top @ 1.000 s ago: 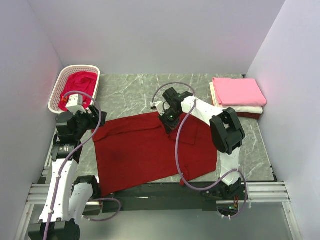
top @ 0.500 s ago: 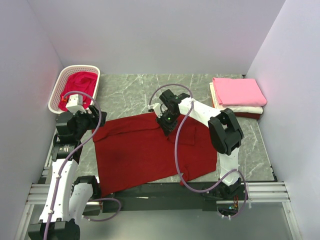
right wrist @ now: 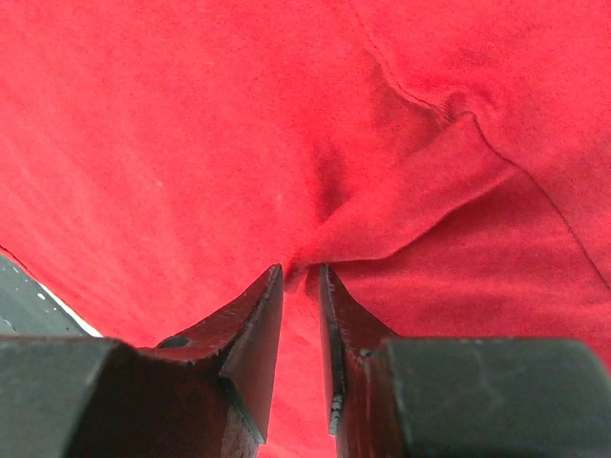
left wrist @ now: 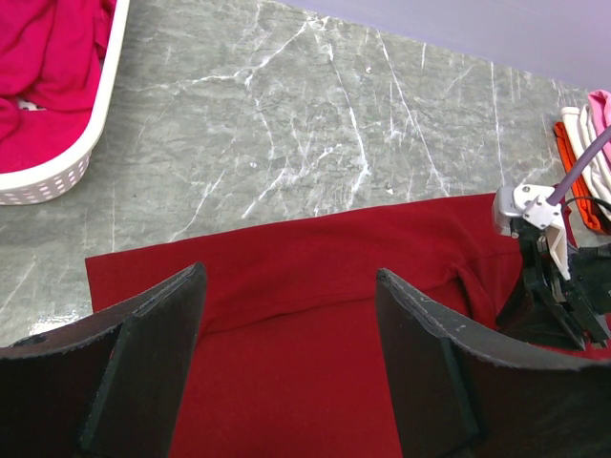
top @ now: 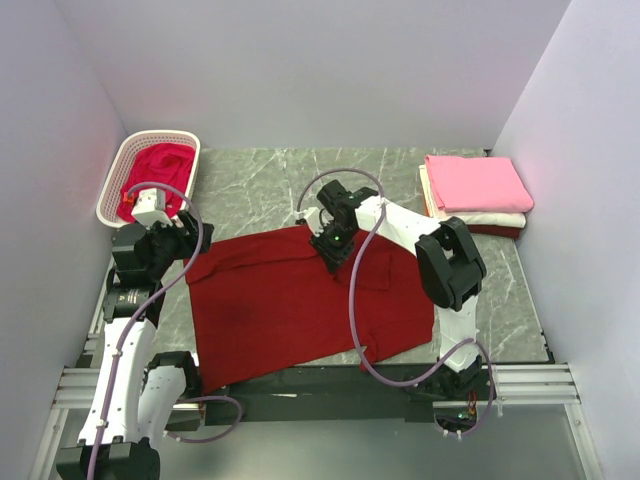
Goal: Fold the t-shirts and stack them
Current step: Fold the tshirt
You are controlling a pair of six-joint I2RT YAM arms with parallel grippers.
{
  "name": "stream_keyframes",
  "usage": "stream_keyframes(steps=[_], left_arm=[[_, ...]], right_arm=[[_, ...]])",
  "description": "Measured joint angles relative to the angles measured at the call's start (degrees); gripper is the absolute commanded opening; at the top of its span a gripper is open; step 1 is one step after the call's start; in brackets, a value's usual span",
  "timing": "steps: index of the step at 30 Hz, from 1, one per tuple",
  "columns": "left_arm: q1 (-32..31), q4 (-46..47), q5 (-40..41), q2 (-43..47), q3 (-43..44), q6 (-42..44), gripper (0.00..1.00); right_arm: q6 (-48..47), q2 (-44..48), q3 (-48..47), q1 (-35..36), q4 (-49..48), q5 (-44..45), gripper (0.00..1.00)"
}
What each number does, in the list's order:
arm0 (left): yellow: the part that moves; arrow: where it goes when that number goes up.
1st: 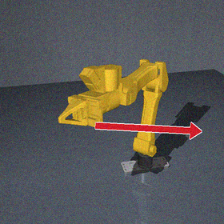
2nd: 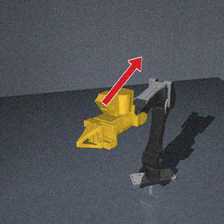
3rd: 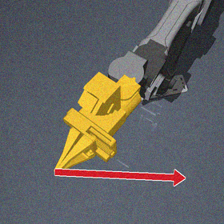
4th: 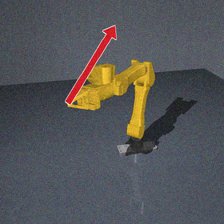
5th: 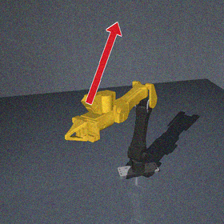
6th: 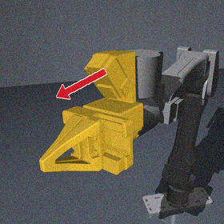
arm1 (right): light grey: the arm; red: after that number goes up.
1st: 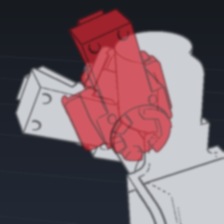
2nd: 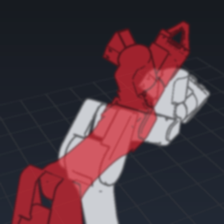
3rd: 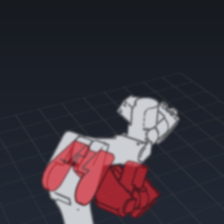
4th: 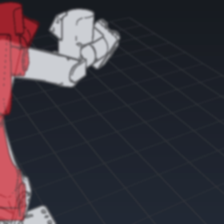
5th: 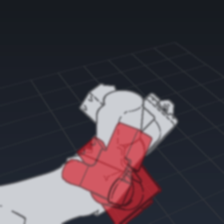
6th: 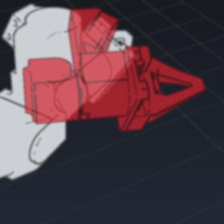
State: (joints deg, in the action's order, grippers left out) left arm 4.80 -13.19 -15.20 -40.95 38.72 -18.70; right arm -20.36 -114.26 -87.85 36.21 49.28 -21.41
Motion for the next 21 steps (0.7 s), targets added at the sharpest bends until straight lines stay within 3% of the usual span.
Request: stream_keyframes(steps=[11,21], left_arm=[[0.0,0.0,0.0,0.0,0.0,0.0,0.77],[0.0,0.0,0.0,0.5,0.0,0.0,0.77]], right_arm=[[0.8,0.0,0.1,1.5,-0.2,0.5,0.20],[2.1,0.0,0.9,1.7,-0.7,2.7,0.36]])
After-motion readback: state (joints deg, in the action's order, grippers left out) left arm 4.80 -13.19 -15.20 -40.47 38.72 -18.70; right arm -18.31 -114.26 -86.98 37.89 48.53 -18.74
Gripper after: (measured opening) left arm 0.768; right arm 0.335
